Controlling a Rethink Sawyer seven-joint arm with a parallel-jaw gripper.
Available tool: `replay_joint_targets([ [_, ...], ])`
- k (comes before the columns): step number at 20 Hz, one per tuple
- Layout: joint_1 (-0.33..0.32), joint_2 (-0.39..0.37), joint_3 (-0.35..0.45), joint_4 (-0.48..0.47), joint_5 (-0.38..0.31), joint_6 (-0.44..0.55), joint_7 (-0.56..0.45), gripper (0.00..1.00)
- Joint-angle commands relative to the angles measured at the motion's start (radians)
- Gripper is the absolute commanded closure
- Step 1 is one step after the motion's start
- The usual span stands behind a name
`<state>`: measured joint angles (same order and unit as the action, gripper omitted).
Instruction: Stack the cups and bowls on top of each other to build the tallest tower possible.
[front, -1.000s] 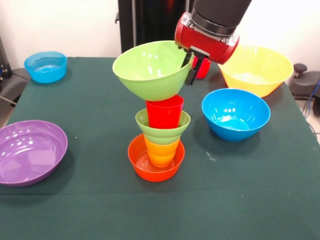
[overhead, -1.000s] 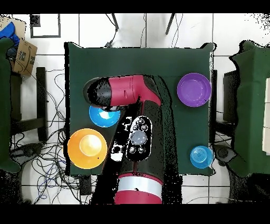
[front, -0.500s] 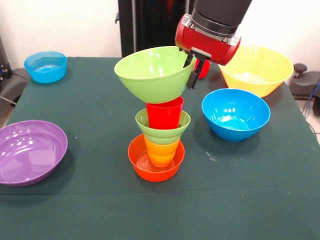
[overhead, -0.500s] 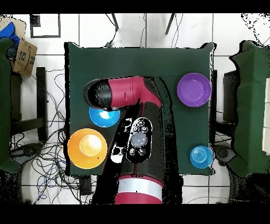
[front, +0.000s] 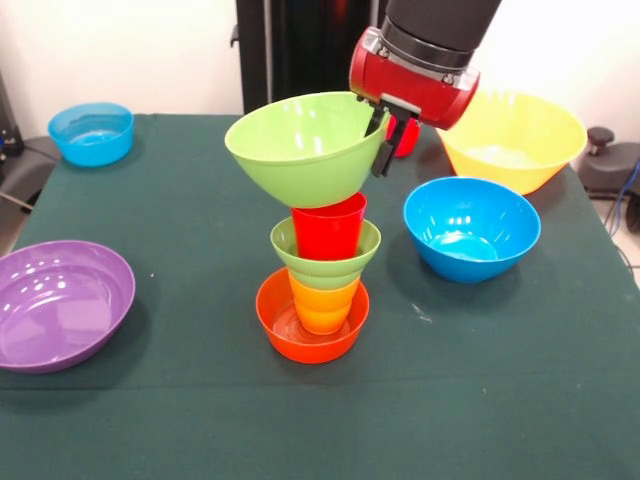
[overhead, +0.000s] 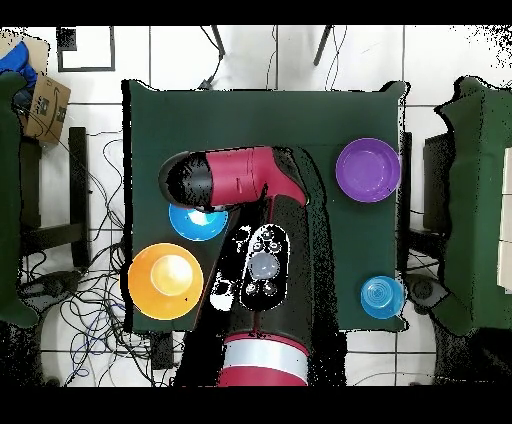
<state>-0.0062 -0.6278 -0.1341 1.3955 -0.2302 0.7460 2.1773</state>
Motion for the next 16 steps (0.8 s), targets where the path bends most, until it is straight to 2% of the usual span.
replay_joint_targets([
  [1, -0.008, 0.007, 0.048, 0.074, 0.007, -0.023, 0.065, 1.0],
  [4, -0.02, 0.005, 0.063, 0.089, 0.027, -0.016, 0.065, 1.0],
  [16, -0.014, 0.005, 0.062, 0.103, 0.034, -0.046, 0.08, 1.0],
])
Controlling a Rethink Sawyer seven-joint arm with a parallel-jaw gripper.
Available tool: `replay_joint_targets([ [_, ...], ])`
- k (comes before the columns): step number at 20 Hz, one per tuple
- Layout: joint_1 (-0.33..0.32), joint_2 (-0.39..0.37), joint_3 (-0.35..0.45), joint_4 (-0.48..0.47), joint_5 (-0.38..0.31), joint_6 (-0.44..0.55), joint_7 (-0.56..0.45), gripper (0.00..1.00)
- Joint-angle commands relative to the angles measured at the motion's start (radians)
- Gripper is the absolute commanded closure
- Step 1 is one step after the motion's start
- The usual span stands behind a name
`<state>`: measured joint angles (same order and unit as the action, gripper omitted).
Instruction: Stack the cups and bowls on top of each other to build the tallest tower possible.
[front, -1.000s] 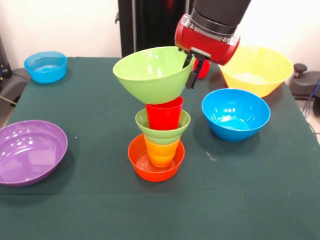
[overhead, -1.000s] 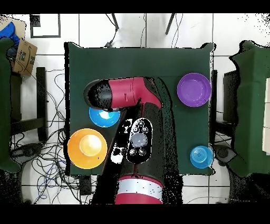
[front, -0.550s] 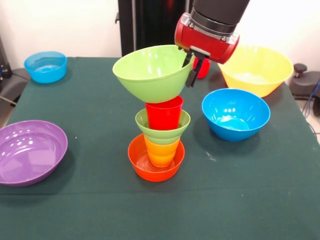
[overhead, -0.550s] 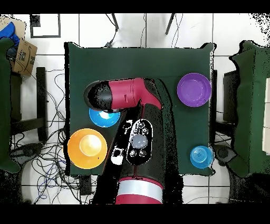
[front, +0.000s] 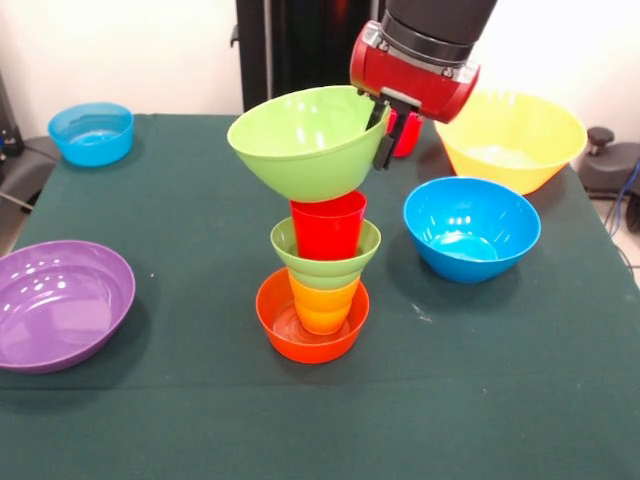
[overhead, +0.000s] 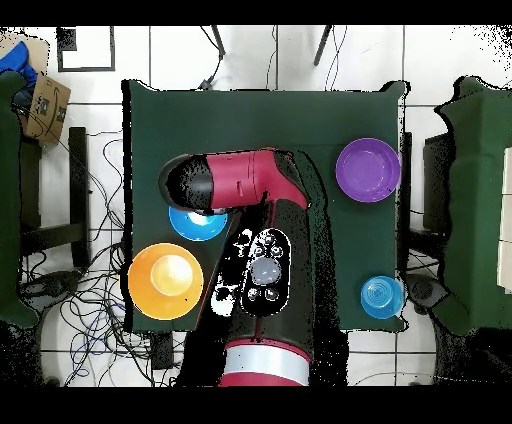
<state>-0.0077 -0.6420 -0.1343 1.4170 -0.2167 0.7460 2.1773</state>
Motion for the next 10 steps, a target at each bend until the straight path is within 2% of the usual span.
replay_joint_targets([
  [1, -0.012, 0.02, 0.062, 0.082, 0.021, -0.047, 0.08, 1.0],
  [10, -0.014, 0.015, 0.065, 0.104, 0.028, -0.103, 0.082, 1.0],
])
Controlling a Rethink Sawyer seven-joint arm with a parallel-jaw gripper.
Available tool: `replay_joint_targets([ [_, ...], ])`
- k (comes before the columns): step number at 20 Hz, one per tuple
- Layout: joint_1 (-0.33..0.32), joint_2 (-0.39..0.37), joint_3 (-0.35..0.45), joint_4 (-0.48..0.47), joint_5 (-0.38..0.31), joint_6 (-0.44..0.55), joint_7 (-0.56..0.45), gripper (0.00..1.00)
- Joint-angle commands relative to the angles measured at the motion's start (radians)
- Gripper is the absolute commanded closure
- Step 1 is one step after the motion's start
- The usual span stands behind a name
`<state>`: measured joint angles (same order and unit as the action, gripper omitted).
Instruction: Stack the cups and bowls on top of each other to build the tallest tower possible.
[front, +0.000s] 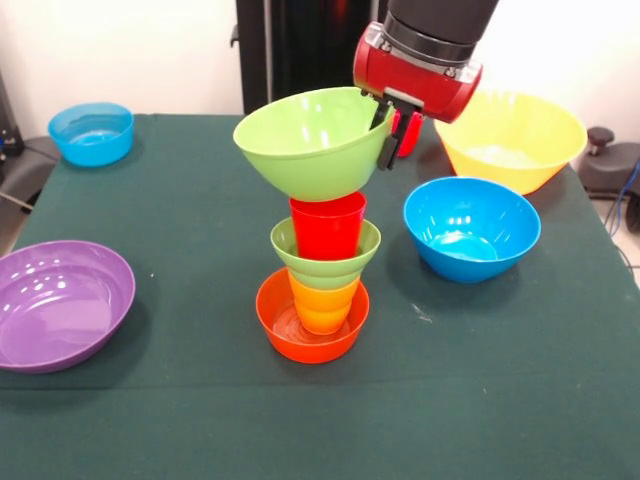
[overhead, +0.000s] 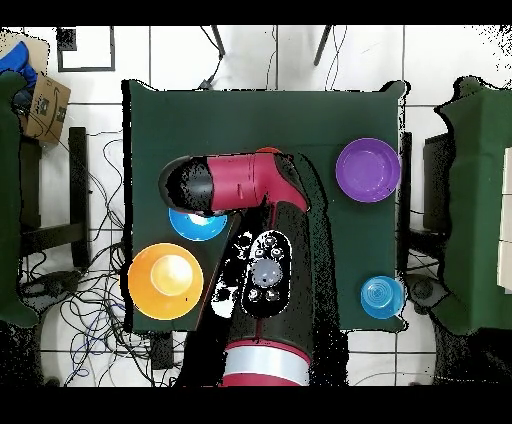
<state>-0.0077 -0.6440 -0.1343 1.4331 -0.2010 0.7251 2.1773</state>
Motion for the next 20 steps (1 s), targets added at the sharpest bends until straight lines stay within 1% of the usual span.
replay_joint_targets([
  [1, -0.015, 0.017, 0.065, 0.089, 0.012, -0.084, 0.081, 1.0],
  [9, -0.009, 0.025, 0.056, 0.103, 0.007, -0.113, 0.091, 1.0],
  [16, -0.006, 0.047, 0.056, 0.098, -0.002, -0.146, 0.092, 1.0],
  [20, -0.013, 0.05, 0.052, 0.117, -0.011, -0.192, 0.091, 1.0],
])
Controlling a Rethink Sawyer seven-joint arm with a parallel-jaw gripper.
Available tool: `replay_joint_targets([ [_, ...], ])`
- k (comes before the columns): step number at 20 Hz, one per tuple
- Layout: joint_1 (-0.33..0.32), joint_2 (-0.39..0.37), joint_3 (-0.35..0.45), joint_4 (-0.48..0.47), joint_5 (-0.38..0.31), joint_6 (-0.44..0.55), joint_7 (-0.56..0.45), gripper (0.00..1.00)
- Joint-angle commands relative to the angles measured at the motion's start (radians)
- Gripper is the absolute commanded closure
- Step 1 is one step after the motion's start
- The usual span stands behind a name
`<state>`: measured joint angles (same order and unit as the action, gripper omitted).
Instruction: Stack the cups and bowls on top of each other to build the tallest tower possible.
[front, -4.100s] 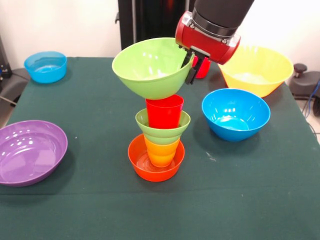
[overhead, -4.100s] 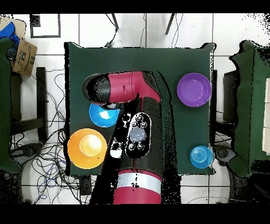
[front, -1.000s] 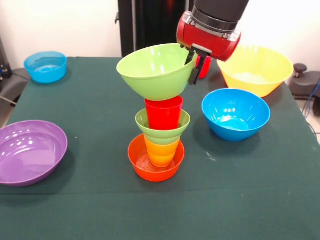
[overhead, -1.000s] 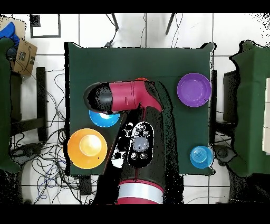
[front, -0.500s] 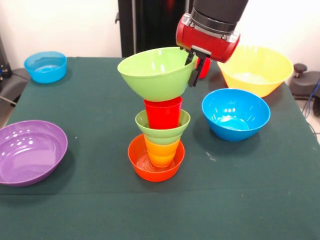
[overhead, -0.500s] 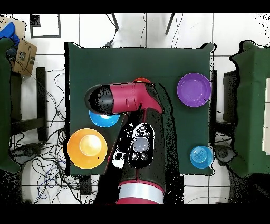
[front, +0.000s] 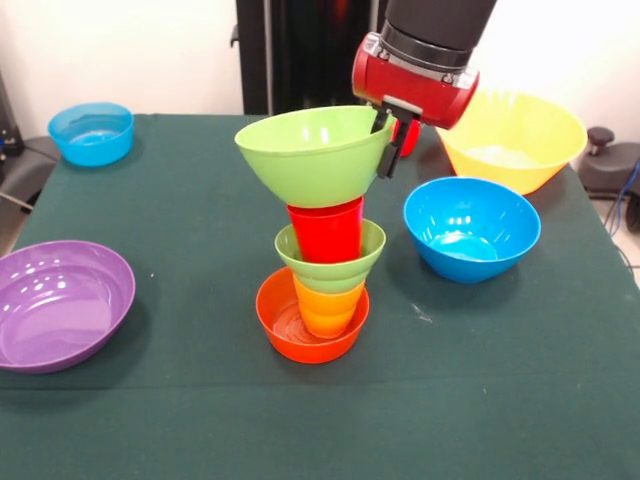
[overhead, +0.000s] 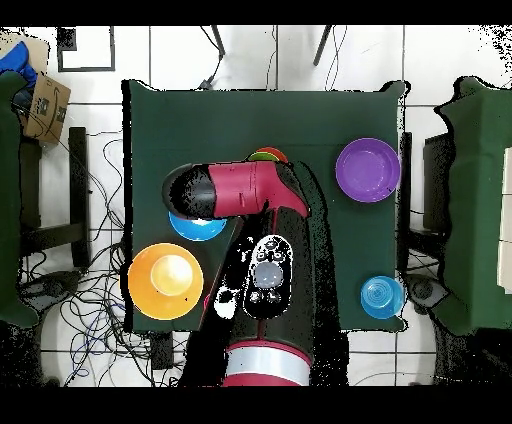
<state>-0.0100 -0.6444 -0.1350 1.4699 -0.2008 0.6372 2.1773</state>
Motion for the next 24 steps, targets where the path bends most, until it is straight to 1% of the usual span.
replay_joint_targets([
  [1, -0.013, 0.049, 0.052, 0.086, -0.012, -0.112, 0.09, 1.0],
  [7, -0.021, 0.054, 0.052, 0.124, -0.019, -0.159, 0.088, 1.0],
  [10, -0.019, 0.068, 0.049, 0.124, -0.02, -0.18, 0.092, 1.0],
  [15, -0.012, 0.081, 0.044, 0.112, -0.014, -0.168, 0.088, 1.0],
  [19, -0.013, 0.071, 0.043, 0.114, -0.009, -0.157, 0.082, 1.0],
  [24, 0.001, 0.059, 0.037, 0.109, -0.003, -0.129, 0.082, 1.0],
])
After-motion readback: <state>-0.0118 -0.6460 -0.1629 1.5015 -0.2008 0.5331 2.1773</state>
